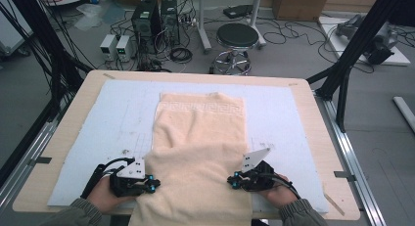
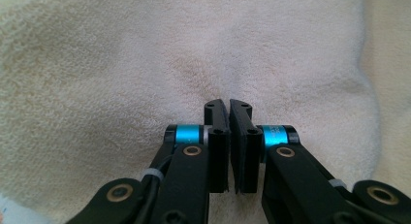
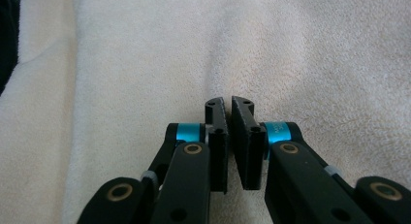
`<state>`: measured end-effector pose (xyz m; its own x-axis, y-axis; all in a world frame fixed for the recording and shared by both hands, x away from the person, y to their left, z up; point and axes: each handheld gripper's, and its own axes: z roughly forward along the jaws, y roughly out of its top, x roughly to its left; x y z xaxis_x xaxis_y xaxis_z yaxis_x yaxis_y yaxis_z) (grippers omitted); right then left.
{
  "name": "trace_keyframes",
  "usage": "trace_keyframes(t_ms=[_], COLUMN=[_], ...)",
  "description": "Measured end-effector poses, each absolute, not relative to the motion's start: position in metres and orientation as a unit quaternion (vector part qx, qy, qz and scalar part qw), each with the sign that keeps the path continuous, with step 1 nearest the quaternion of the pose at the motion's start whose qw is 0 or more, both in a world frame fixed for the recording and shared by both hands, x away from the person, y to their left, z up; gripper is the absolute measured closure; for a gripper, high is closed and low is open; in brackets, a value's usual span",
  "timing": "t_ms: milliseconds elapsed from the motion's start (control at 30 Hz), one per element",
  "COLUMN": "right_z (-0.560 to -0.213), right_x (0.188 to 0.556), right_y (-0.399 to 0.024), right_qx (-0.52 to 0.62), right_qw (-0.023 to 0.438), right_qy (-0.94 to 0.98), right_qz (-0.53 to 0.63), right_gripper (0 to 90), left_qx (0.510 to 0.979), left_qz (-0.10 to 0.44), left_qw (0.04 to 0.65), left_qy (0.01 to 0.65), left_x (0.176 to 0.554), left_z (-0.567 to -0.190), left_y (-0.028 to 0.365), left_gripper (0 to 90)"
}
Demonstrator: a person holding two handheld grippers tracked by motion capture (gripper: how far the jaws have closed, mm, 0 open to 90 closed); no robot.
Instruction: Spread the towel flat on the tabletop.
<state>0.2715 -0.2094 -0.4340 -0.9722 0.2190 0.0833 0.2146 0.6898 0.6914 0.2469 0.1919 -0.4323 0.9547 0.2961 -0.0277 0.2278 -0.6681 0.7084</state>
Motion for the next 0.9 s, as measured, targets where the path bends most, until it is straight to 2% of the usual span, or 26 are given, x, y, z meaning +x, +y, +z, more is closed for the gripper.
trace_keyframes(t_ms=[333, 433, 467, 500, 533, 700, 733, 833, 867, 900], right_z=[-0.419, -0.407, -0.407, -0.404, -0.404, -0.415, -0.424, -0.432, -0.436, -0.436], right_x=[0.23, 0.218, 0.218, 0.222, 0.226, 0.244, 0.252, 0.256, 0.257, 0.257], right_y=[-0.211, -0.21, -0.21, -0.209, -0.209, -0.208, -0.209, -0.207, -0.207, -0.207], right_qx=[0.077, 0.062, 0.062, 0.068, 0.075, 0.09, 0.099, 0.101, 0.103, 0.103], right_qw=[-0.016, 0.003, 0.003, 0.018, 0.024, 0.033, 0.024, 0.019, 0.016, 0.016], right_qy=[0.915, 0.908, 0.908, 0.906, 0.906, 0.913, 0.915, 0.924, 0.923, 0.923], right_qz=[0.396, 0.415, 0.415, 0.417, 0.415, 0.397, 0.39, 0.368, 0.37, 0.37], right_gripper=[84.8, 78.7, 78.7, 73.5, 72.1, 66.5, 64.3, 64.4, 69.7, 69.7], left_qx=[0.905, 0.897, 0.894, 0.892, 0.89, 0.894, 0.897, 0.91, 0.912, 0.909], left_qz=[0.002, -0.004, 0.002, 0.009, 0.014, 0.025, 0.023, 0.008, 0.012, 0.015], left_qw=[0.411, 0.427, 0.433, 0.435, 0.437, 0.42, 0.414, 0.383, 0.381, 0.386], left_qy=[0.111, 0.112, 0.12, 0.125, 0.13, 0.152, 0.155, 0.155, 0.152, 0.155], left_x=[0.208, 0.206, 0.208, 0.21, 0.214, 0.231, 0.234, 0.241, 0.241, 0.241], left_z=[-0.413, -0.406, -0.404, -0.404, -0.404, -0.416, -0.42, -0.431, -0.433, -0.434], left_y=[0.2, 0.203, 0.204, 0.205, 0.206, 0.203, 0.202, 0.196, 0.194, 0.193], left_gripper=[85.9, 73.5, 73.5, 69.8, 69.1, 67.0, 66.4, 67.3, 74.0, 74.0])
